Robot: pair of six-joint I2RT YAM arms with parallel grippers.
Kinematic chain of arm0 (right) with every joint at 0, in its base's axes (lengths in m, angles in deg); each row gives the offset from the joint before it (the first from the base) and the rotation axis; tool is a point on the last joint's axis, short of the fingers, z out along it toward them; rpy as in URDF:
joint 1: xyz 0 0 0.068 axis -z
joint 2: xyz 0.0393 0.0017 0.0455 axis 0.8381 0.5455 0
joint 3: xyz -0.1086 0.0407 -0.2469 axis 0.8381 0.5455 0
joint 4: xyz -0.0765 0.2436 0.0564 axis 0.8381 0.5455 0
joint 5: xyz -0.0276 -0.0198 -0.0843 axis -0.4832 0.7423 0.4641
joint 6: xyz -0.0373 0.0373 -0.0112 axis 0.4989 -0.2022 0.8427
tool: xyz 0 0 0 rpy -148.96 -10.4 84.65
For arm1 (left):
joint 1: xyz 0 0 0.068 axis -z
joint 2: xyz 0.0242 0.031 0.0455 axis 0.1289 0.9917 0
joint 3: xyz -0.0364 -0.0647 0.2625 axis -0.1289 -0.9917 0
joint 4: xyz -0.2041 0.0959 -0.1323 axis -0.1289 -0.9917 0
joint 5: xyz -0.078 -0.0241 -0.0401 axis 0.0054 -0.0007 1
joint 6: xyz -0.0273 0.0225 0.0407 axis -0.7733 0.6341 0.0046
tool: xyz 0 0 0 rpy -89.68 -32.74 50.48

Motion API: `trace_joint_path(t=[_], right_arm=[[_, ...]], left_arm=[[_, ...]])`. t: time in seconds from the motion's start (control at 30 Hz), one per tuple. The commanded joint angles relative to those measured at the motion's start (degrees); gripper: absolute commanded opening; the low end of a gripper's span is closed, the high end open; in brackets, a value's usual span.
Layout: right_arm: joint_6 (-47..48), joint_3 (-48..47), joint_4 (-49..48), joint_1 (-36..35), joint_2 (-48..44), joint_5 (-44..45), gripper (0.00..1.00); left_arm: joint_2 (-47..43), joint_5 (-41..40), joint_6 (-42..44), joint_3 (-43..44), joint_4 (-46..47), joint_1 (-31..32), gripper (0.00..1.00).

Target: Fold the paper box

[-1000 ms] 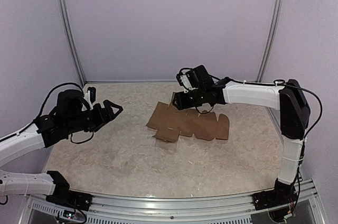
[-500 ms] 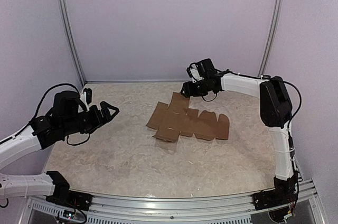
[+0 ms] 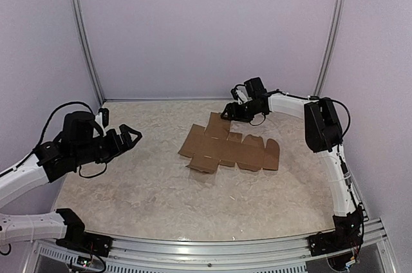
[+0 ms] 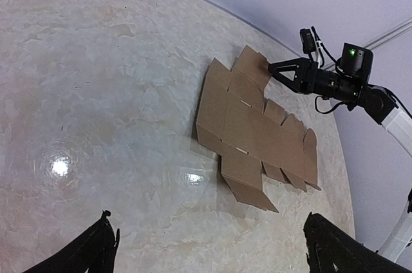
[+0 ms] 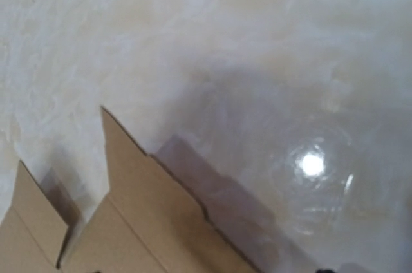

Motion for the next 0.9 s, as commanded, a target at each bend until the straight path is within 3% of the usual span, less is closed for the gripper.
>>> trace_joint_path(t=[0.0, 0.17, 0.67, 0.87], right_arm=[[-1.4, -2.6, -0.1, 0.8, 2.9, -4.3, 0.69], [-1.4, -1.7, -1.1, 1.2, 3.2, -6.4, 0.59], [-1.8, 5.5, -5.6, 1.1, -1.2, -7.3, 0.02], [-2.2, 11.3, -9.0, 1.1, -5.0, -7.1, 0.0]], left_arm=[[0.9, -0.6, 1.5, 1.4, -1.0, -0.5, 0.99], [1.7, -0.2, 1.7, 1.6, -0.7, -0.6, 0.99], [1.6, 0.4, 1.6, 1.8, -0.4, -0.7, 0.99], [1.4, 0.6, 1.6, 1.8, -0.3, -0.7, 0.99]])
